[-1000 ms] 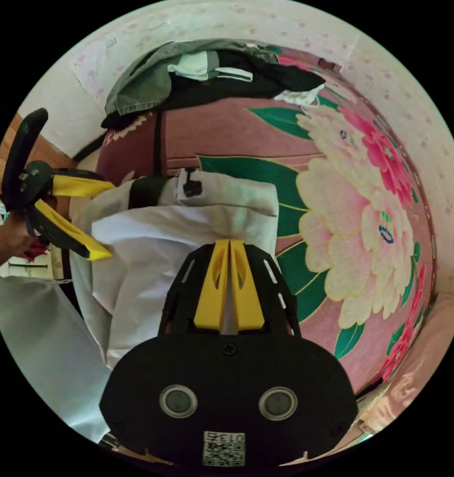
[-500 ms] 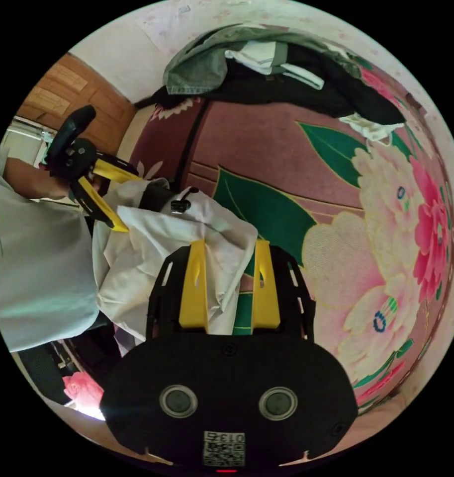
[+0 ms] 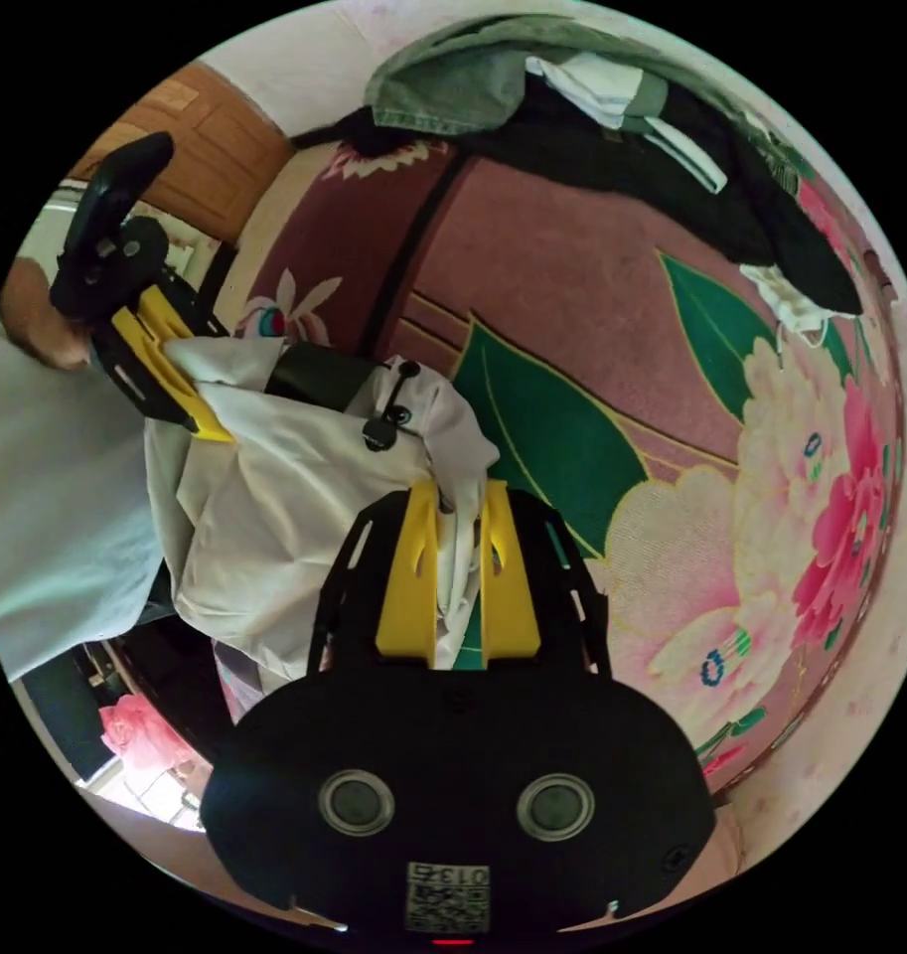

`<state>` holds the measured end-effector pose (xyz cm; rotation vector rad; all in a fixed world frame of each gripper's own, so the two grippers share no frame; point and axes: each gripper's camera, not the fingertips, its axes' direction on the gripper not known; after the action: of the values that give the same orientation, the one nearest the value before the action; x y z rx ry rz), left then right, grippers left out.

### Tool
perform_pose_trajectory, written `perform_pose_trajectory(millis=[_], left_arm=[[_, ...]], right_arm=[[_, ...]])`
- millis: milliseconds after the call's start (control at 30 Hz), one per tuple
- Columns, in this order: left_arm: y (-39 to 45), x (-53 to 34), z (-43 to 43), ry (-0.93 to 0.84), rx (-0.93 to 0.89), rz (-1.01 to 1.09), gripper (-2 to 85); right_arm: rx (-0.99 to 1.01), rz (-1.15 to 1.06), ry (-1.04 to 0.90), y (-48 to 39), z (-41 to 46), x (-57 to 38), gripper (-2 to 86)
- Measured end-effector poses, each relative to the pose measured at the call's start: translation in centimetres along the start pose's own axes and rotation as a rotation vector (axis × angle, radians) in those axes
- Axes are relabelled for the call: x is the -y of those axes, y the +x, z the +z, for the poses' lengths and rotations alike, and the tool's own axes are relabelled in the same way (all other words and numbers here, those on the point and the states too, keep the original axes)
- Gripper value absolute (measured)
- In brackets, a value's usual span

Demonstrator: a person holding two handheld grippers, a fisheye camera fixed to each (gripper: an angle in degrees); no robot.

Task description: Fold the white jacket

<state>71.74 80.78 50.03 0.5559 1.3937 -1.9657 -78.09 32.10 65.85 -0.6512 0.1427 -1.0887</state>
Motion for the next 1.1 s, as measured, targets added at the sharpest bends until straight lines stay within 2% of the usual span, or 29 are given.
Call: perform_pose_trajectory(millis=[333, 467, 600, 700, 833, 967, 1100], left_arm=[[13.8, -2.5, -4.0, 0.13, 0.176, 0.292, 5.3], [16.7, -2.0, -3.5, 0.147, 0.254, 0.261, 5.2], [15.6, -0.7, -4.2, 0.159, 0.227, 0.136, 5.2], [12.6, 0.1, -3.6, 0.137, 0.249, 0.031, 5.1], [9.4, 1.4, -2.6, 0.098, 0.229, -0.036, 5.2], [7.9, 3.2, -2.0, 0.056, 0.173, 0.023, 6.9], [6.7, 4.5, -3.4, 0.017, 0.109, 0.077, 10.2]], right_arm=[[-0.332, -0.032, 0.413, -11.9, -11.5, -18.9, 7.1], [-0.297, 0.073, 0.526, -13.0, -11.3, -24.3, 7.3], [-0.309, 0.119, 0.505, -12.8, -11.2, -24.1, 8.2], [-0.174, 0.231, 0.497, -11.1, -10.3, -24.5, 8.4], [-0.169, 0.451, 0.593, -11.3, -10.3, -32.4, 7.6], [-0.225, 0.634, 0.731, -17.4, -9.7, -41.8, 7.4], [-0.12, 0.769, 0.749, -23.1, -6.2, -44.1, 8.3]])
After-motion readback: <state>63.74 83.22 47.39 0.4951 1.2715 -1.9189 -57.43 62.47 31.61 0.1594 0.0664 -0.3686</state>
